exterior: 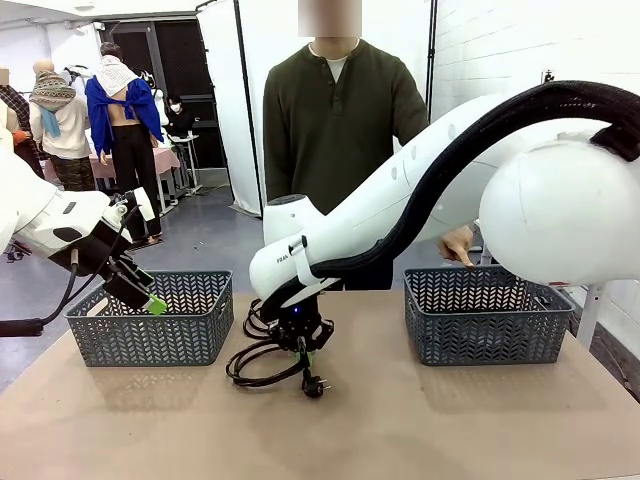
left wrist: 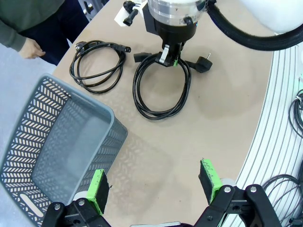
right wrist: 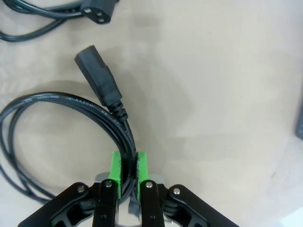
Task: Organize the cables according to human instructions.
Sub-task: Pick up a bundle of cables and place it in the basket indicated by the human.
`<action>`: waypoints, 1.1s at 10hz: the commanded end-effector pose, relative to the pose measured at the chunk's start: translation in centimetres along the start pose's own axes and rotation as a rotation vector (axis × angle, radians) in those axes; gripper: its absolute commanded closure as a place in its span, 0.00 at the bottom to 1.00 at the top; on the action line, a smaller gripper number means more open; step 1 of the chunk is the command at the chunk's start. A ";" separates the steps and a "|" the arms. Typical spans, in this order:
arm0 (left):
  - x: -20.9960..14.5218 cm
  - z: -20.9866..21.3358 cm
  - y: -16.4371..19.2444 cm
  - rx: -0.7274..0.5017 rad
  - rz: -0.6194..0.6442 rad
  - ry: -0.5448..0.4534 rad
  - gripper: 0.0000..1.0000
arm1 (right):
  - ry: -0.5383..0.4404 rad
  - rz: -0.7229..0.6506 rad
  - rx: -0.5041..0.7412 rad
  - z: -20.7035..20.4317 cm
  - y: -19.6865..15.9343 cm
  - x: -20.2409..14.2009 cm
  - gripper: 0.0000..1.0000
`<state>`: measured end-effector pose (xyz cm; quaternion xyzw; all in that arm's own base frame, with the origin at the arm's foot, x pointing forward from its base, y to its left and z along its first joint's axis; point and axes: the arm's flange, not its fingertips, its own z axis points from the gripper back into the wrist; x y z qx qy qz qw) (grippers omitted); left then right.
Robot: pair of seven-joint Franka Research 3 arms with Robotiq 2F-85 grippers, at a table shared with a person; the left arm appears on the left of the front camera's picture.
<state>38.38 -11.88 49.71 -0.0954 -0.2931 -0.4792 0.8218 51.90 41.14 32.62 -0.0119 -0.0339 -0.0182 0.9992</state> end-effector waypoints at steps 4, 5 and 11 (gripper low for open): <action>-0.3 -0.1 0.4 -0.020 -0.009 -0.014 0.00 | 0.081 0.333 0.051 7.6 -4.8 1.1 1.00; -0.3 -0.1 0.4 -0.020 -0.009 -0.014 0.00 | 0.092 0.412 0.050 9.1 -5.7 1.9 1.00; -0.3 -0.1 0.4 -0.020 -0.009 -0.014 0.00 | 0.080 0.887 0.043 14.7 -10.1 5.7 1.00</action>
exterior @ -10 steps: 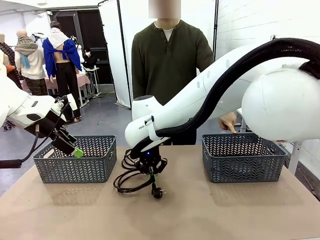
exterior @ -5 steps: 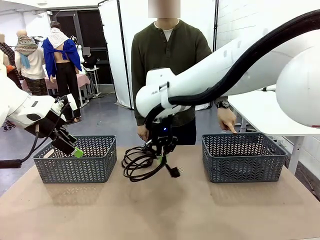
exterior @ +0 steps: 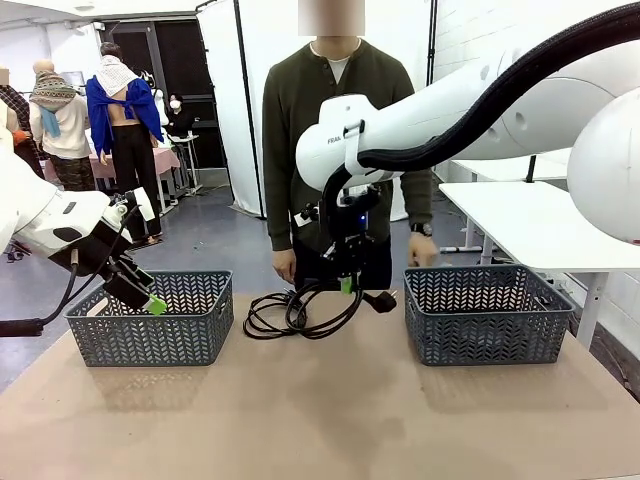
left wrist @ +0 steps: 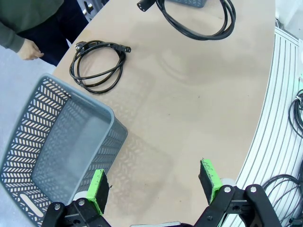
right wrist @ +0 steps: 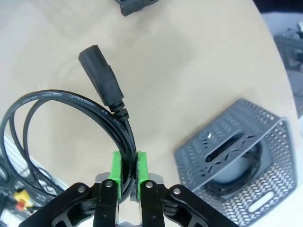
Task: Organize the cables according to human instructions.
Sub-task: Pick up a bundle of cables and place it in the basket indicated by the human.
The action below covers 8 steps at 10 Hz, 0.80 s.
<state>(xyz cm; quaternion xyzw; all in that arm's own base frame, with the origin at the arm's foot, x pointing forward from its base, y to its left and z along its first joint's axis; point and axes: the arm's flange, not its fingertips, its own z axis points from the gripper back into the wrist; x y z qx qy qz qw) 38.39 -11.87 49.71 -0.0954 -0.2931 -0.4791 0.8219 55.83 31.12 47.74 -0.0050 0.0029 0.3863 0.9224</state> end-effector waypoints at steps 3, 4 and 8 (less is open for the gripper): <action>-0.3 -0.1 0.4 -0.020 -0.010 -0.014 0.00 | 0.005 0.048 0.003 0.2 -0.2 0.0 1.00; -0.3 -0.1 0.4 -0.020 -0.010 -0.014 0.00 | 0.005 0.048 0.003 0.2 -0.2 0.0 1.00; -0.3 -0.1 0.4 -0.020 -0.010 -0.014 0.00 | 0.005 0.048 0.003 0.2 -0.2 0.0 1.00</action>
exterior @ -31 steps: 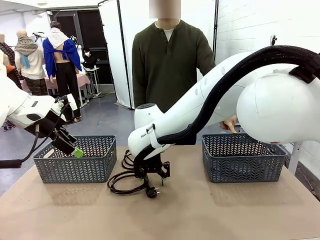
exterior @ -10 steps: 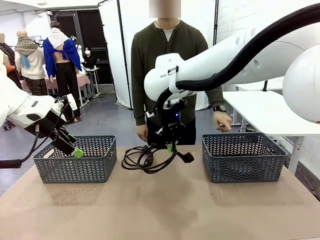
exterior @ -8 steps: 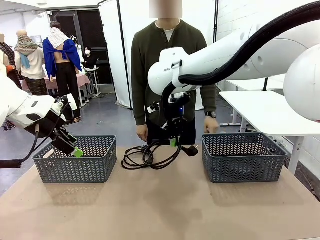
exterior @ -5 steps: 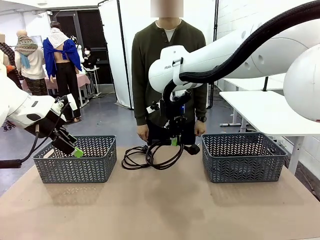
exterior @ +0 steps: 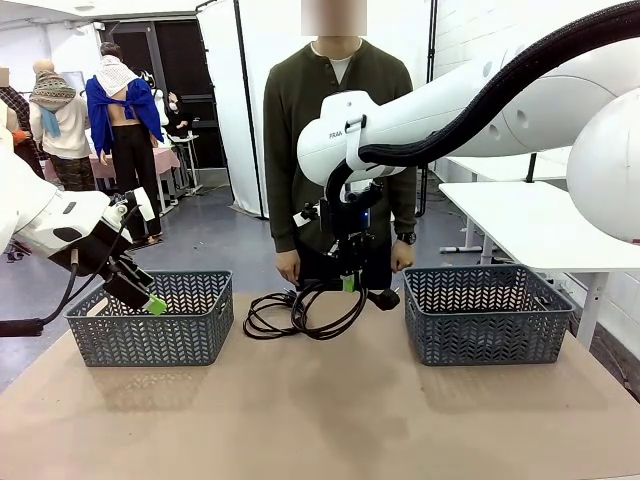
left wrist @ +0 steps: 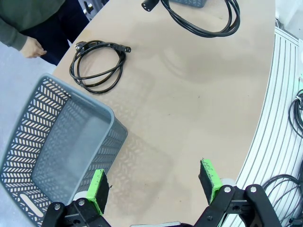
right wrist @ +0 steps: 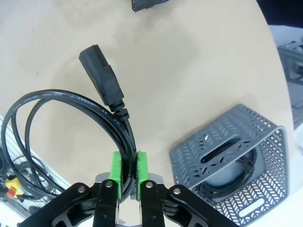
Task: Organize the cables according to human instructions.
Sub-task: Pick up a bundle of cables and place it in the basket indicated by the human.
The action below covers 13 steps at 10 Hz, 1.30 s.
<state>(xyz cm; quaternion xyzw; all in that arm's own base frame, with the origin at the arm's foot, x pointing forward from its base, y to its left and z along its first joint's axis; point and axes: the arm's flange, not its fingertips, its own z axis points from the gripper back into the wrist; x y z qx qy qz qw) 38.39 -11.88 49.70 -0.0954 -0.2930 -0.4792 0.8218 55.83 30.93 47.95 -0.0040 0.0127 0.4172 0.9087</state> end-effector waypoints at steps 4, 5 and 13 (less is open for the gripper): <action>-0.3 -0.1 0.4 -0.020 -0.010 -0.014 0.00 | 0.053 0.087 -0.017 3.7 -3.5 -1.3 1.00; -0.3 -0.1 0.4 -0.020 -0.010 -0.014 0.00 | 0.071 0.112 -0.019 5.0 -5.0 -1.8 1.00; -0.3 -0.1 0.4 -0.020 -0.010 -0.014 0.00 | 0.076 0.300 -0.126 8.5 -18.4 -8.2 1.00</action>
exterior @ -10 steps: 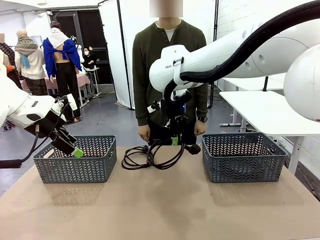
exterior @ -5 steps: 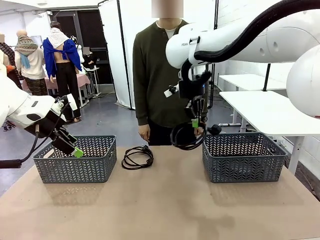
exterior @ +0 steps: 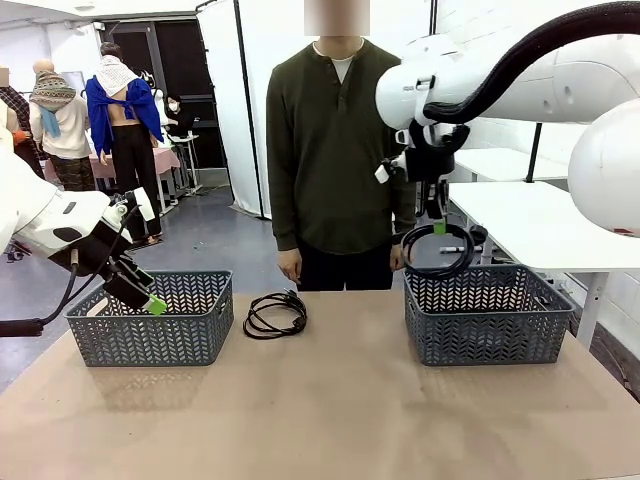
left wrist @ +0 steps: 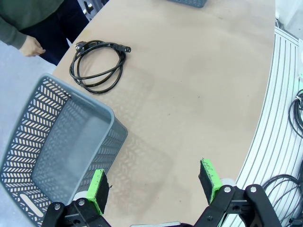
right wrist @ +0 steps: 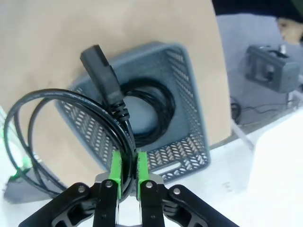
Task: Organize the cables according to human instructions.
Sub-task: Pick up a bundle of cables and place it in the basket indicated by the human.
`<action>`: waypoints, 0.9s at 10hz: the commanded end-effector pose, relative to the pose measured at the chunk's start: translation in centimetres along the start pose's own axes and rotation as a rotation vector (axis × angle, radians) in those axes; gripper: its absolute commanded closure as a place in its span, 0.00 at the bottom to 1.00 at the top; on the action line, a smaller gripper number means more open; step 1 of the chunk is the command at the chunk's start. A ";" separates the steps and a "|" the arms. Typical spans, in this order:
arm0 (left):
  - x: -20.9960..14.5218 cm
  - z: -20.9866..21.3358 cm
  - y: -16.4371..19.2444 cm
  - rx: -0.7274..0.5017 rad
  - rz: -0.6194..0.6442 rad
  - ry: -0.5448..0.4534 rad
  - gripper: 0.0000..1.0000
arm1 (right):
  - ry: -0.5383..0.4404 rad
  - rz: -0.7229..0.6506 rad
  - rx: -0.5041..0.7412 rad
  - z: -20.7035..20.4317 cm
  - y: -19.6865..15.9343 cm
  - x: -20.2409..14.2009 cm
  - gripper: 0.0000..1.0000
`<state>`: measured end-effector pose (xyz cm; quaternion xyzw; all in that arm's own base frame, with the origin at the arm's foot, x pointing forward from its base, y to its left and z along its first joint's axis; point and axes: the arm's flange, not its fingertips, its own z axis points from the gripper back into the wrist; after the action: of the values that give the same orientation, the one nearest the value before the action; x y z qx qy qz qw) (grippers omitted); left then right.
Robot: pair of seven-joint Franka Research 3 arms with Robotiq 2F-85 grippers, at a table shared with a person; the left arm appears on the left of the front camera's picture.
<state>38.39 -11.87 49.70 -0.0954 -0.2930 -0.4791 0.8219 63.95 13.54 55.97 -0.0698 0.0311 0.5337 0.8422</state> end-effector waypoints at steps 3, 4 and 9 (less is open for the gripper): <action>-0.3 -0.1 0.4 -0.020 -0.010 -0.014 0.00 | -0.042 0.053 -0.022 -3.9 -3.4 -6.7 1.00; -0.3 -0.1 0.4 -0.020 -0.010 -0.014 0.00 | -0.067 0.071 -0.030 -4.4 -4.2 -7.0 1.00; -0.3 -0.1 0.4 -0.020 -0.010 -0.014 0.00 | -0.123 0.082 -0.012 -5.3 -5.5 -7.3 1.00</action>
<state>38.39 -11.88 49.69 -0.0954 -0.2929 -0.4791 0.8219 66.08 3.84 52.19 -0.0480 -0.0087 0.5577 0.8286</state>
